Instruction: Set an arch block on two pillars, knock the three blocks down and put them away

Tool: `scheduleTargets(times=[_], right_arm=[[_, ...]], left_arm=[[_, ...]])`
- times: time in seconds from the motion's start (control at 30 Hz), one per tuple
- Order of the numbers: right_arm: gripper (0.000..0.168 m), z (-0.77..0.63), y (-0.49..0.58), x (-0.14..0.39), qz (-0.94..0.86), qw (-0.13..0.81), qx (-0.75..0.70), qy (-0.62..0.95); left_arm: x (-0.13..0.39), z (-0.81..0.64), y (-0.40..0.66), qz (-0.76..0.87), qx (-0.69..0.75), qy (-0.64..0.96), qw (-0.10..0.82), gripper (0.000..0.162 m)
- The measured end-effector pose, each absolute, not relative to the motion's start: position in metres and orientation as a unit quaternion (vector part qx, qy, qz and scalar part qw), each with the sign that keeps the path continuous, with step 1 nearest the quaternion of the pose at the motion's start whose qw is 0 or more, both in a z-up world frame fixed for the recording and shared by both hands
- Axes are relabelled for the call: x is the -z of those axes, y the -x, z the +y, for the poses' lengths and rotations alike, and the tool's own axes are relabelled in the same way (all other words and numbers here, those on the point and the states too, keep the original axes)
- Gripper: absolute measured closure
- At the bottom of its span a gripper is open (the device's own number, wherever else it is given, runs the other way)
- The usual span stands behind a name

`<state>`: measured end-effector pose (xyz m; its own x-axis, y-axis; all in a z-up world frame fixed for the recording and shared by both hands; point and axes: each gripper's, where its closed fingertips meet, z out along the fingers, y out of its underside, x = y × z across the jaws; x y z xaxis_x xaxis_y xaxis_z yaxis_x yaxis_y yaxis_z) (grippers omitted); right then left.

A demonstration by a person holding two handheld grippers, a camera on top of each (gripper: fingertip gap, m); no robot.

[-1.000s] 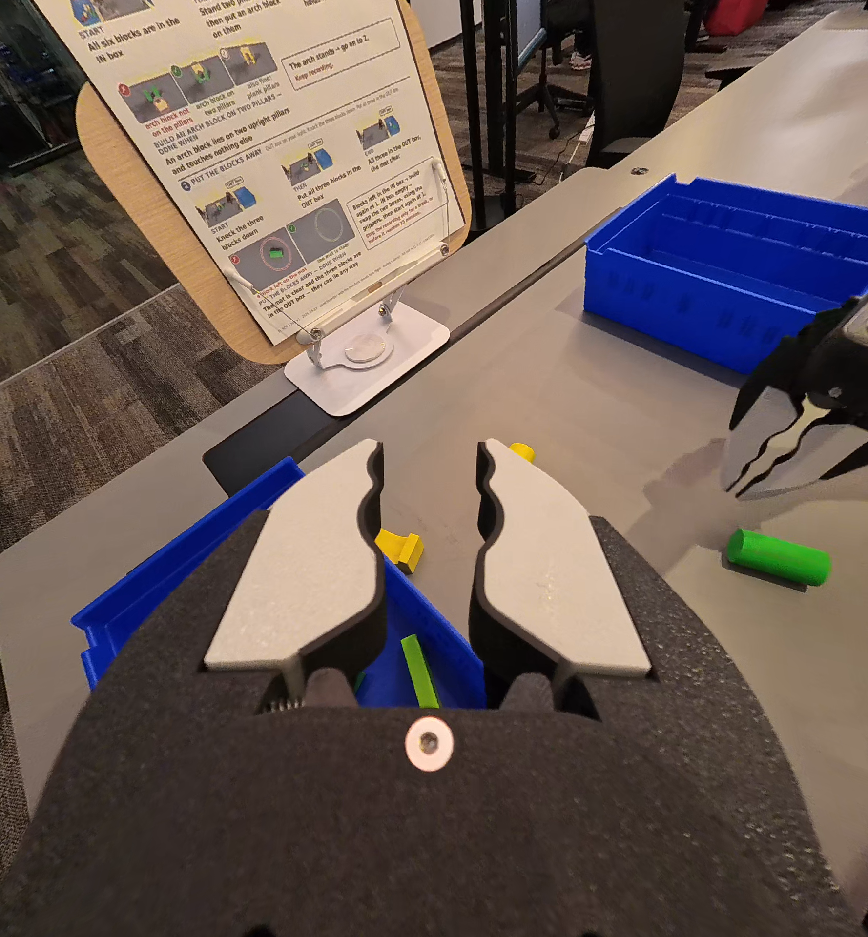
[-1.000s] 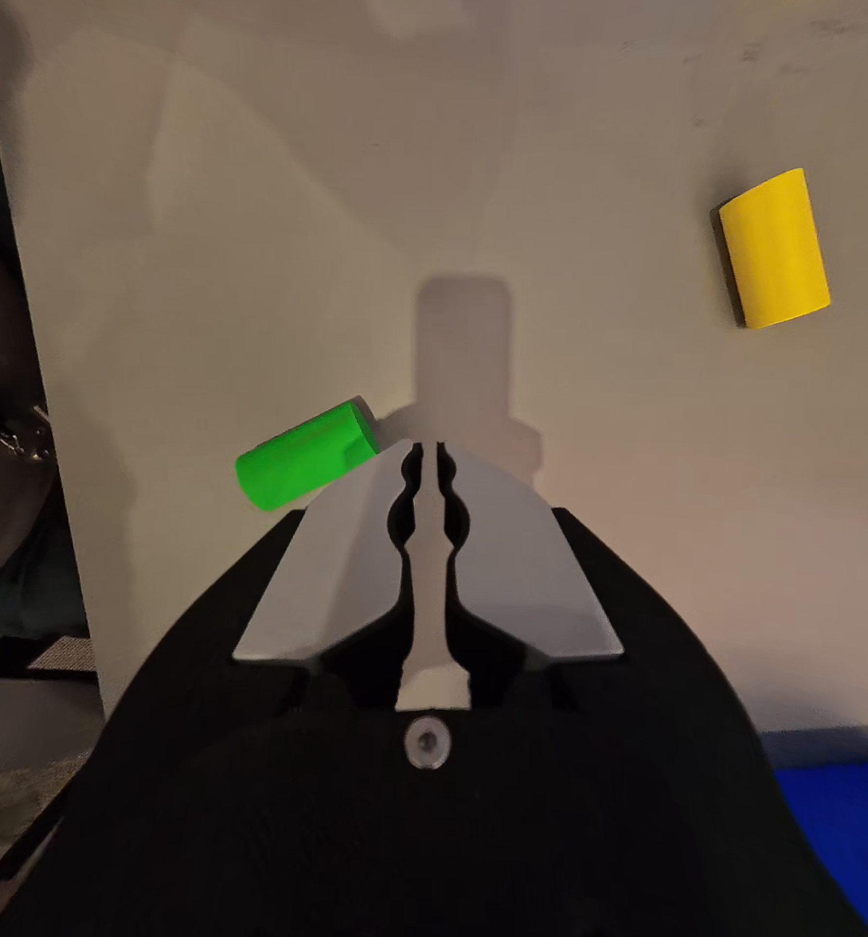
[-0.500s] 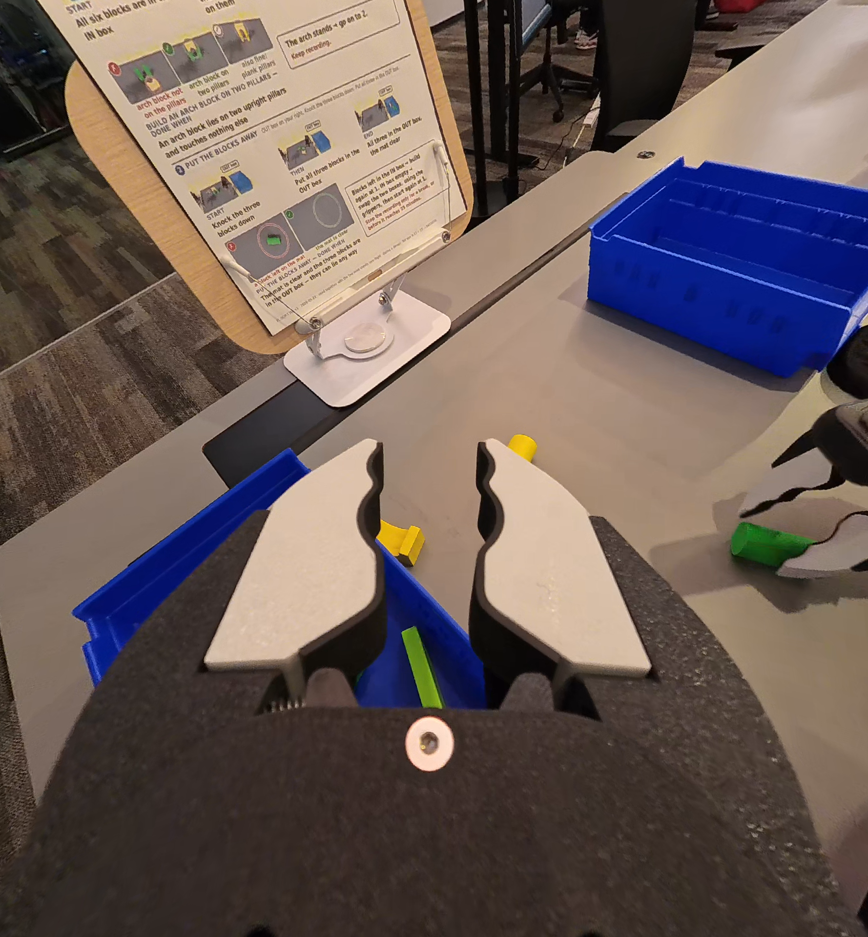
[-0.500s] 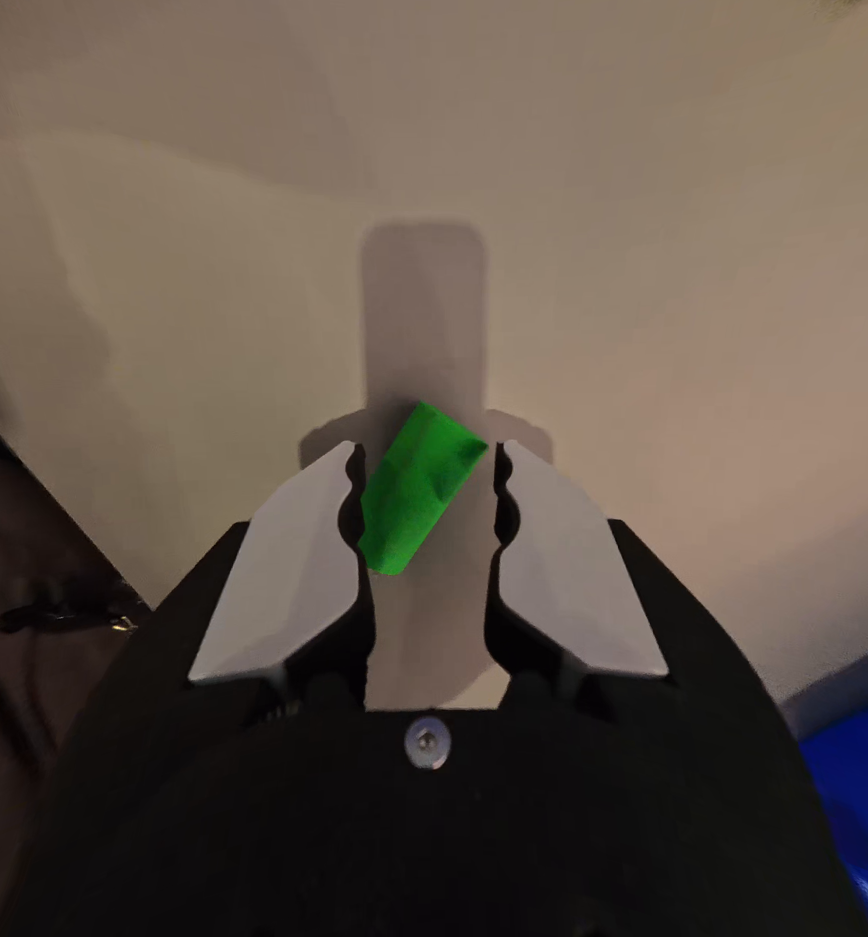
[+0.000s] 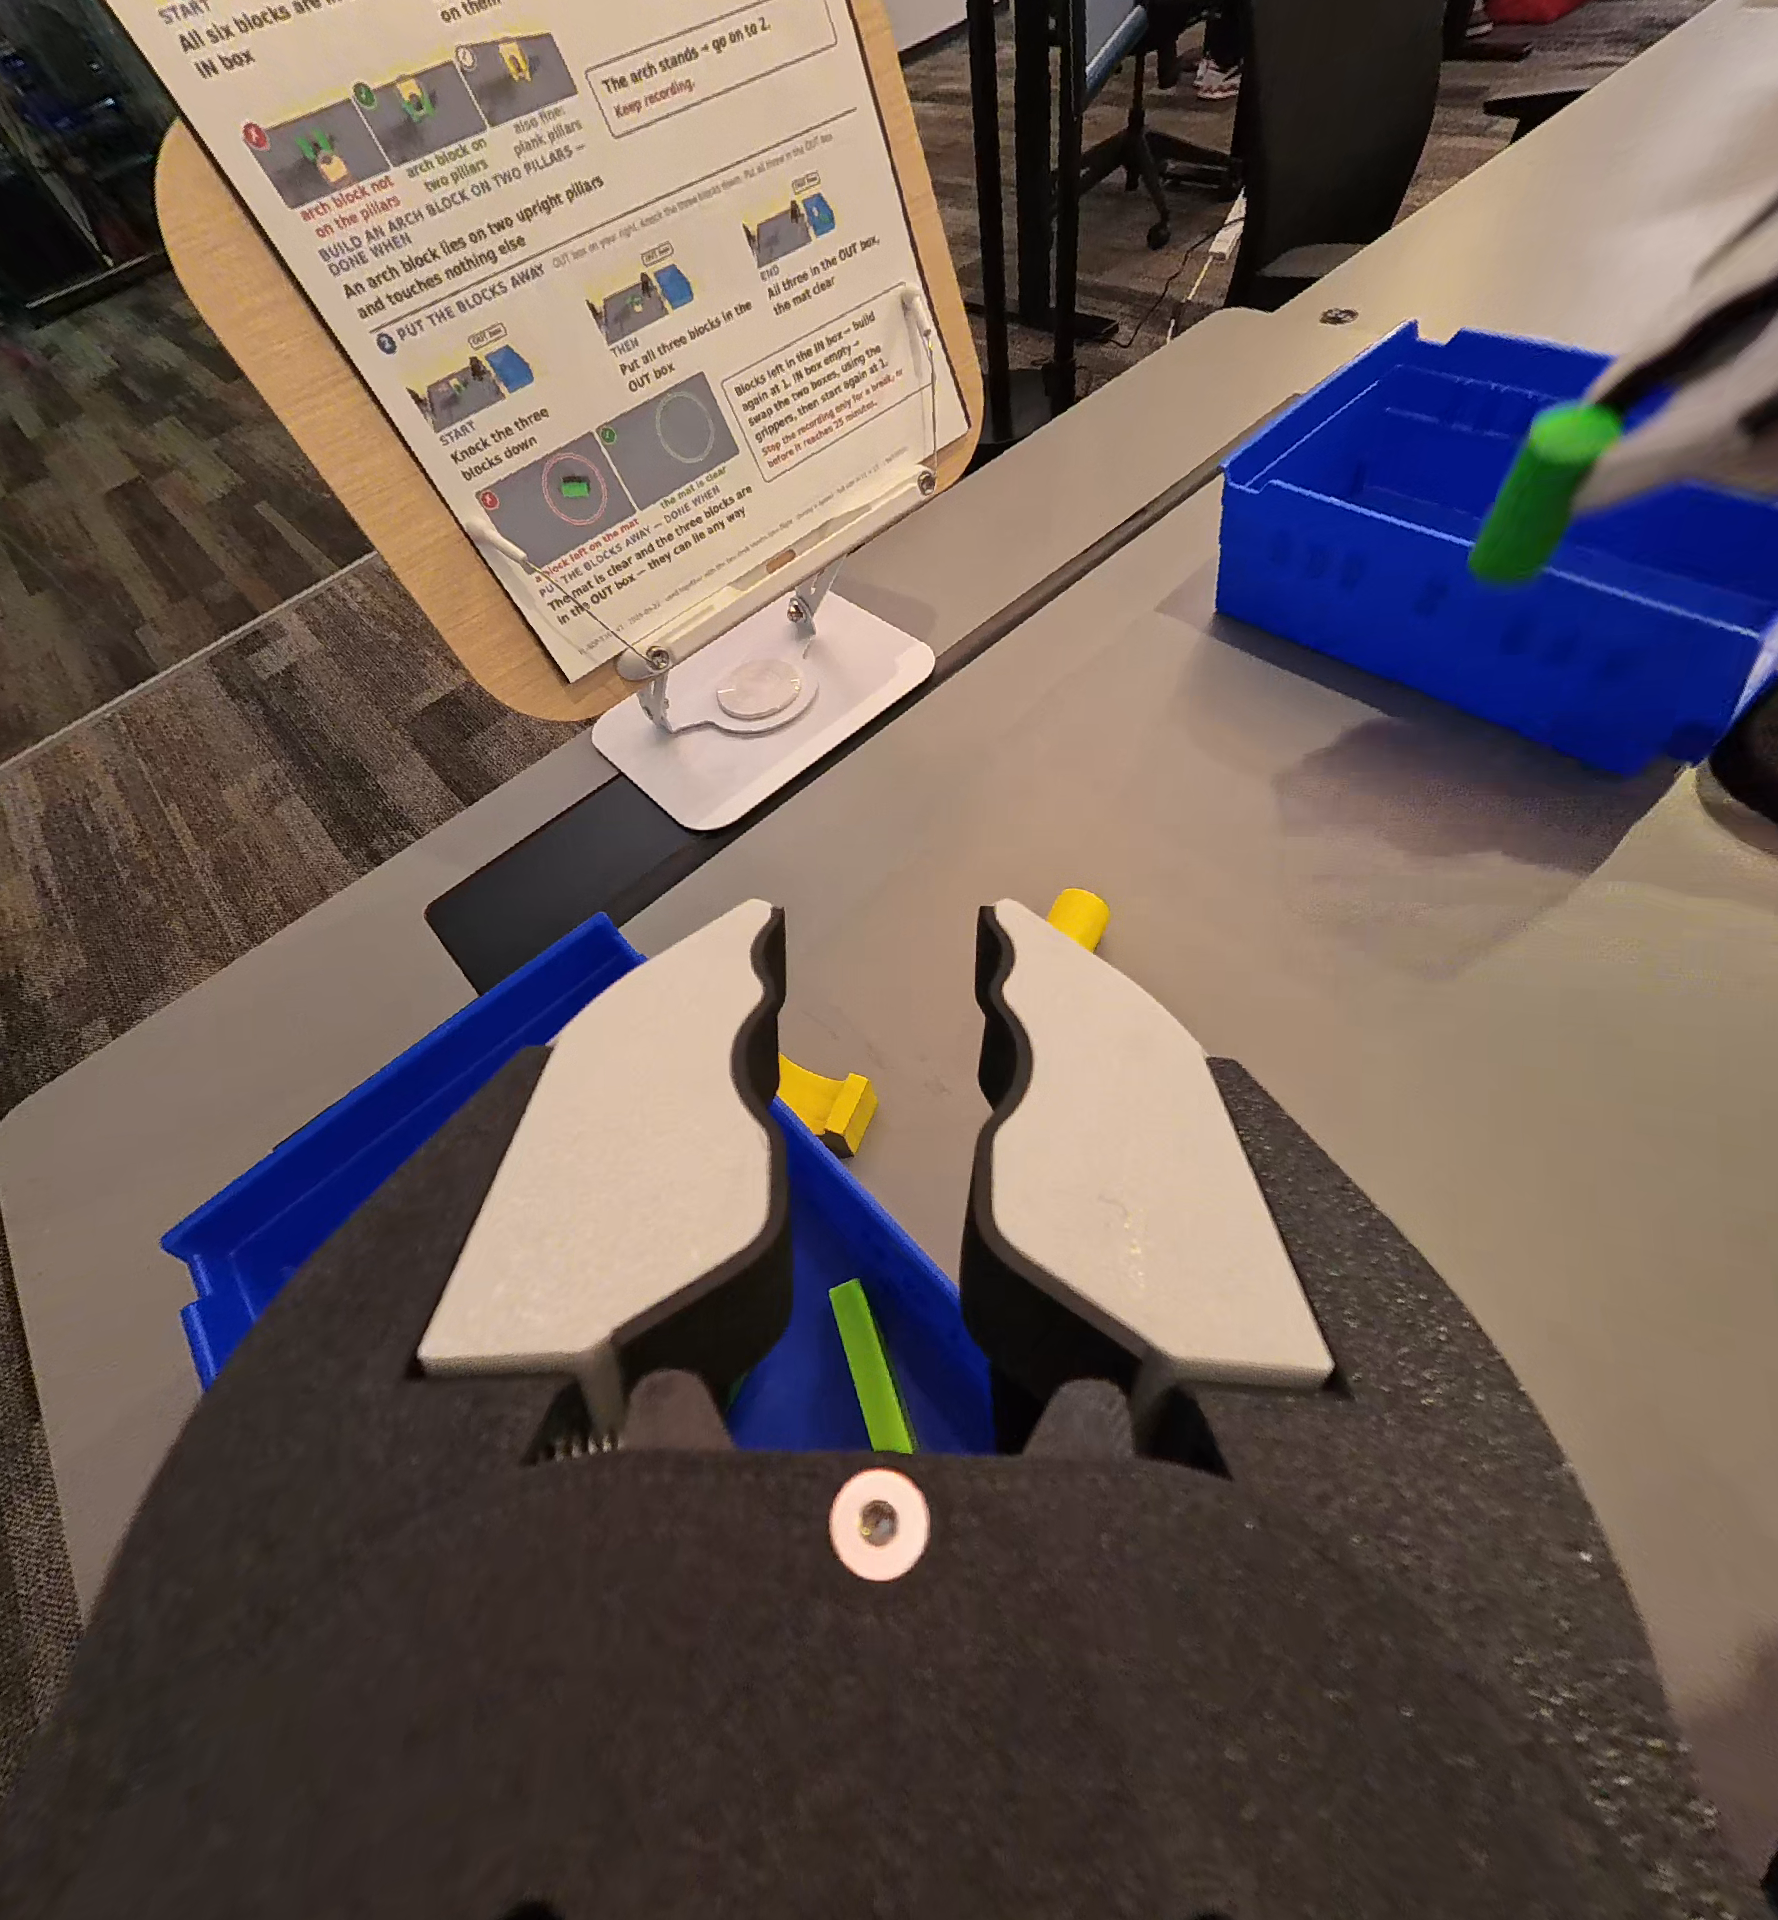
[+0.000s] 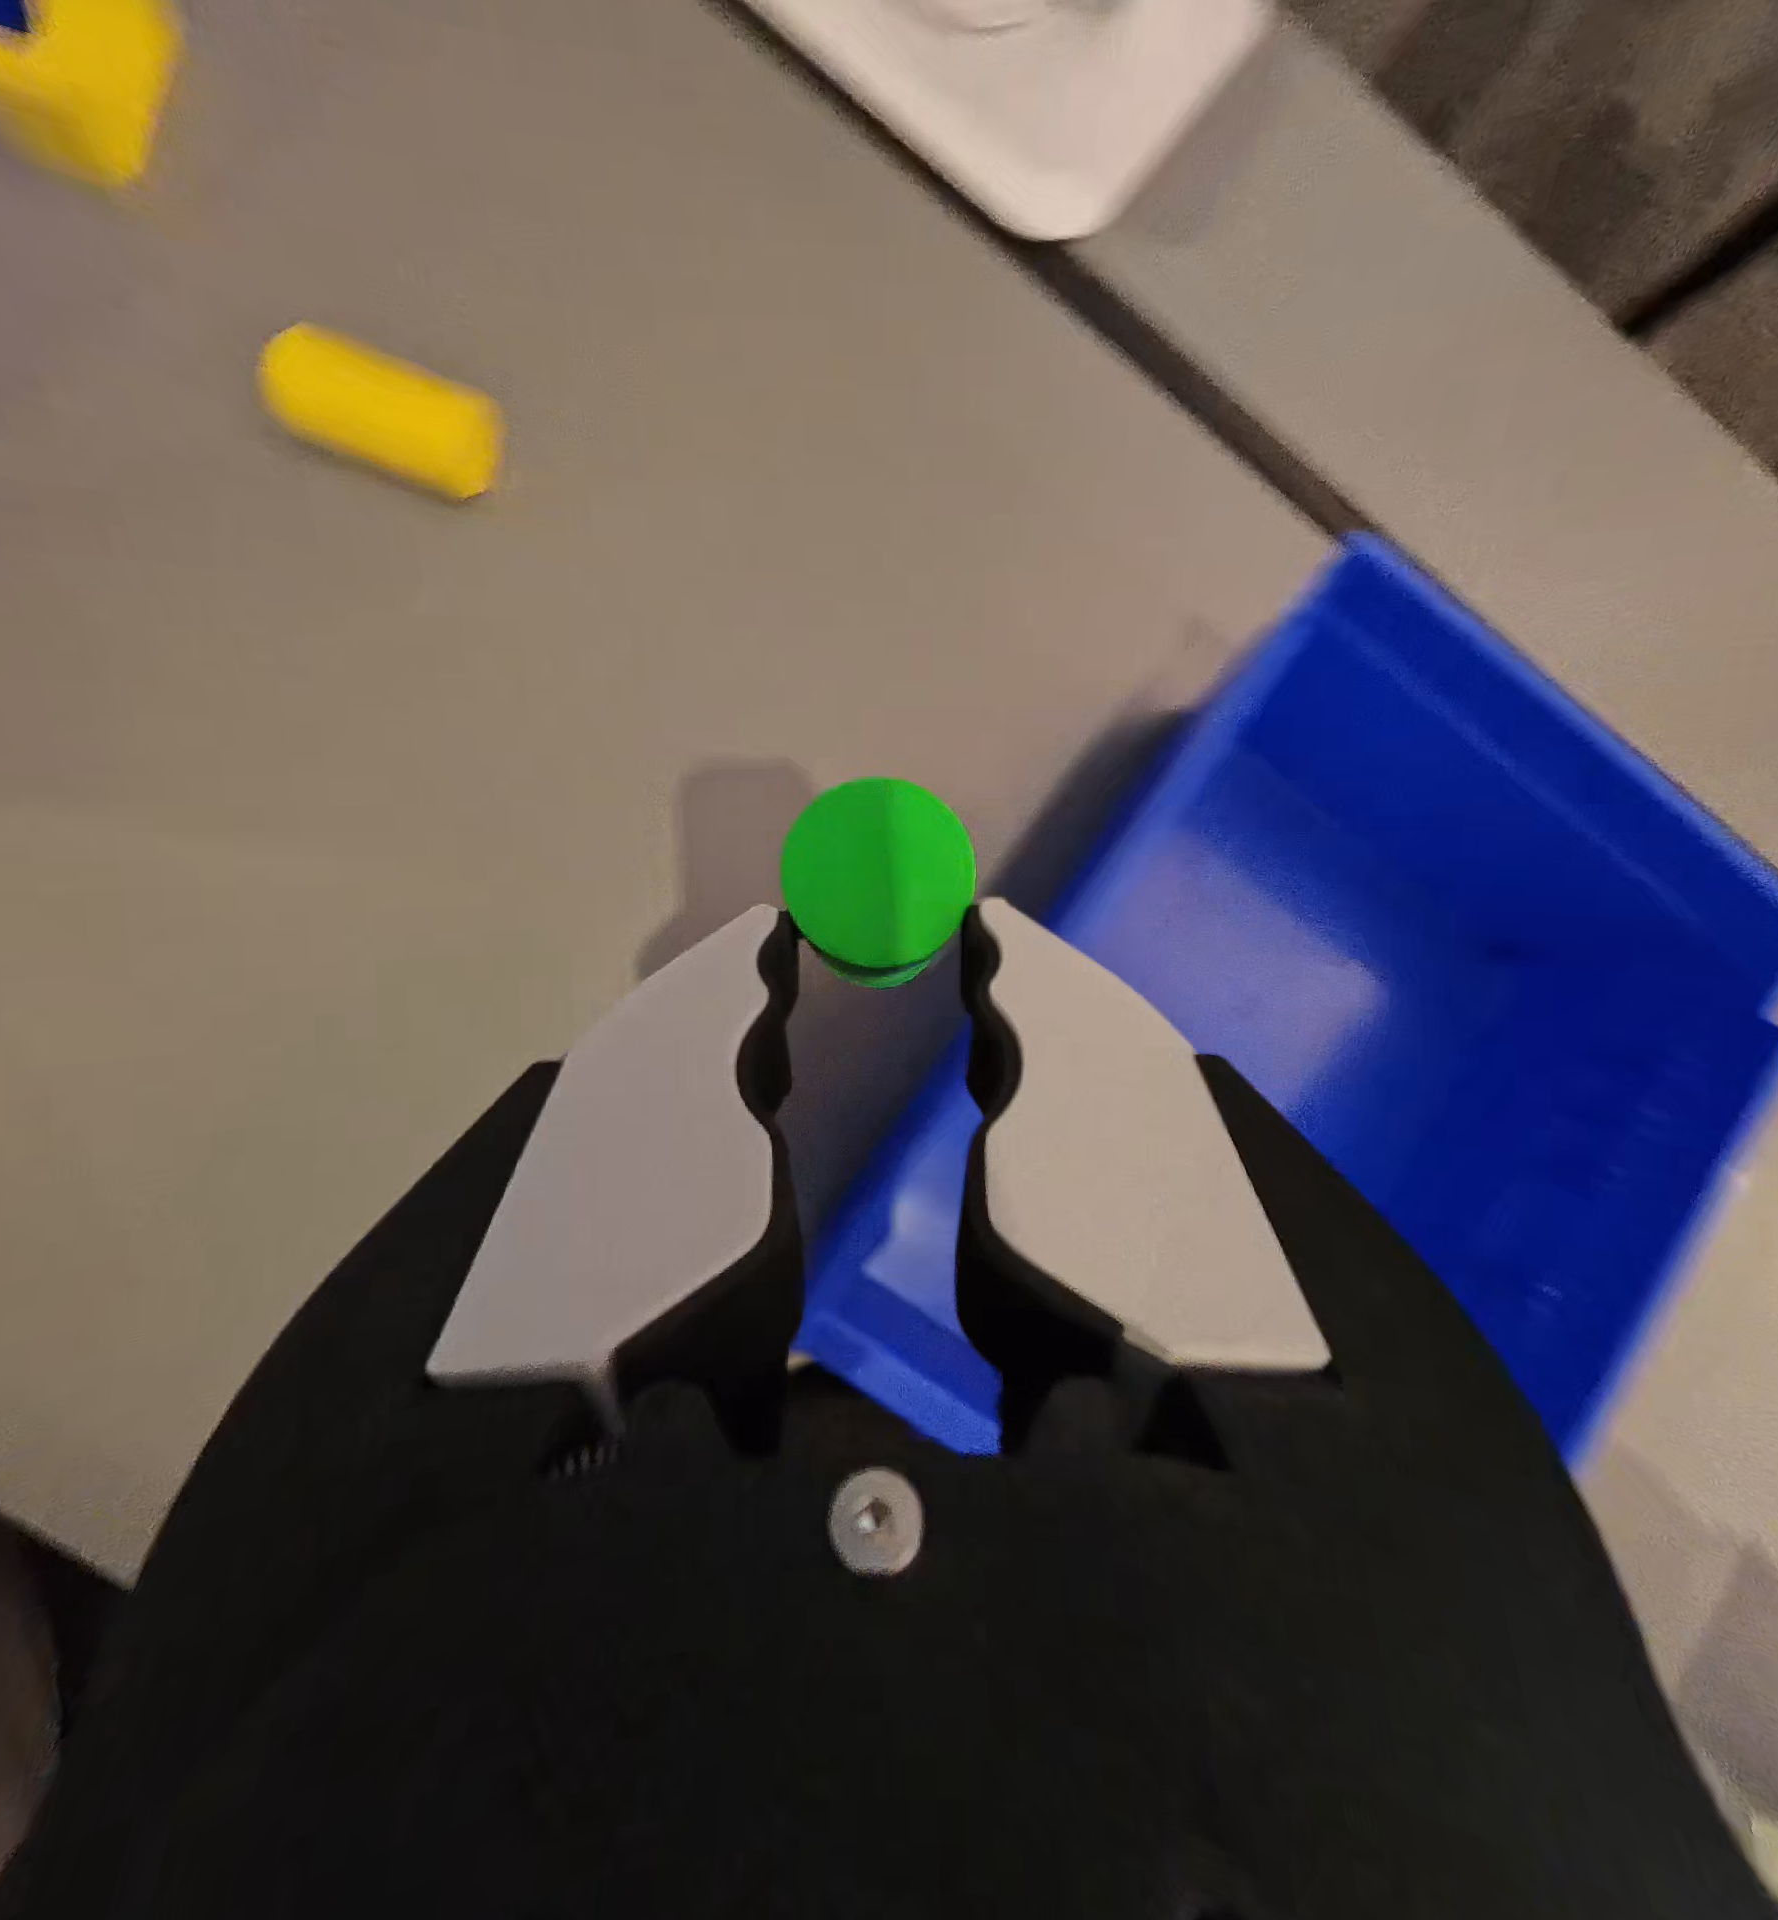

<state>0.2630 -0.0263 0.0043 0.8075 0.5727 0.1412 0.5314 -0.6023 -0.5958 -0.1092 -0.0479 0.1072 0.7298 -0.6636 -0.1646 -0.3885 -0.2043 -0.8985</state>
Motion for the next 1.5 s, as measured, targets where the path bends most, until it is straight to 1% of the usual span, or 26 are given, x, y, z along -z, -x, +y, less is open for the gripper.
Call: scheduleTargets(times=[0.07,0.1,0.17,0.23,0.3,0.37,0.47,0.6,0.7,0.77,0.83,0.9,1.03,1.13,1.27,1.33,1.37,1.43,1.5], right_arm=[[0.137,0.005,-0.315,-0.014,-0.252,0.327,-0.017,0.911],[0.137,0.019,-0.343,-0.009,-0.224,0.316,-0.001,0.922],[0.136,0.039,-0.390,0.020,-0.185,0.270,0.022,0.945],[0.136,0.049,-0.421,0.060,-0.159,0.220,0.018,0.962],[0.136,0.050,-0.435,0.094,-0.138,0.178,-0.002,0.974],[0.135,0.051,-0.444,0.115,-0.128,0.160,-0.001,0.979],[0.135,0.062,-0.440,0.117,-0.115,0.192,-0.025,0.974],[0.133,0.061,-0.440,0.124,-0.133,0.176,-0.013,0.975],[0.129,0.065,-0.435,0.117,-0.139,0.207,-0.012,0.968],[0.125,0.067,-0.427,0.104,-0.142,0.243,-0.025,0.959],[0.120,0.067,-0.420,0.089,-0.150,0.274,-0.031,0.950],[0.120,0.064,-0.412,0.076,-0.164,0.291,-0.036,0.942],[0.120,0.054,-0.398,0.058,-0.190,0.313,-0.038,0.930],[0.120,0.046,-0.392,0.050,-0.206,0.328,-0.038,0.921],[0.120,0.035,-0.387,0.039,-0.219,0.352,-0.041,0.909],[0.120,0.030,-0.384,0.033,-0.223,0.363,-0.049,0.903],[0.121,0.028,-0.381,0.030,-0.224,0.369,-0.054,0.900],[0.122,0.022,-0.372,0.021,-0.232,0.386,-0.069,0.890],[0.122,0.015,-0.349,0.008,-0.263,0.417,-0.092,0.865]], left_arm=[[-0.107,-0.048,0.110,0.343,0.129,0.765,0.530,0.127],[-0.108,-0.047,0.110,0.342,0.129,0.765,0.530,0.127],[-0.108,-0.046,0.111,0.339,0.129,0.766,0.531,0.127],[-0.107,-0.046,0.111,0.339,0.128,0.767,0.529,0.127],[-0.106,-0.045,0.111,0.340,0.126,0.768,0.527,0.127],[-0.105,-0.044,0.109,0.341,0.124,0.770,0.525,0.127],[-0.102,-0.043,0.106,0.345,0.120,0.773,0.519,0.127],[-0.098,-0.043,0.100,0.355,0.116,0.775,0.511,0.127],[-0.091,-0.044,0.088,0.372,0.122,0.775,0.496,0.127],[-0.073,-0.044,0.066,0.404,0.127,0.780,0.461,0.124],[-0.040,-0.041,0.037,0.452,0.112,0.788,0.403,0.116],[-0.007,-0.022,0.006,0.475,0.083,0.793,0.372,0.102],[0.070,0.004,-0.023,0.488,0.037,0.826,0.280,0.100],[0.107,0.020,-0.023,0.492,-0.011,0.833,0.254,0.103],[0.143,0.022,-0.024,0.497,-0.028,0.842,0.207,0.107],[0.156,0.020,-0.021,0.508,-0.045,0.840,0.184,0.115],[0.154,0.023,-0.025,0.502,-0.037,0.841,0.199,0.129],[0.154,0.021,-0.025,0.500,-0.025,0.845,0.186,0.129],[0.144,0.023,-0.032,0.489,0.012,0.847,0.207,0.129]])
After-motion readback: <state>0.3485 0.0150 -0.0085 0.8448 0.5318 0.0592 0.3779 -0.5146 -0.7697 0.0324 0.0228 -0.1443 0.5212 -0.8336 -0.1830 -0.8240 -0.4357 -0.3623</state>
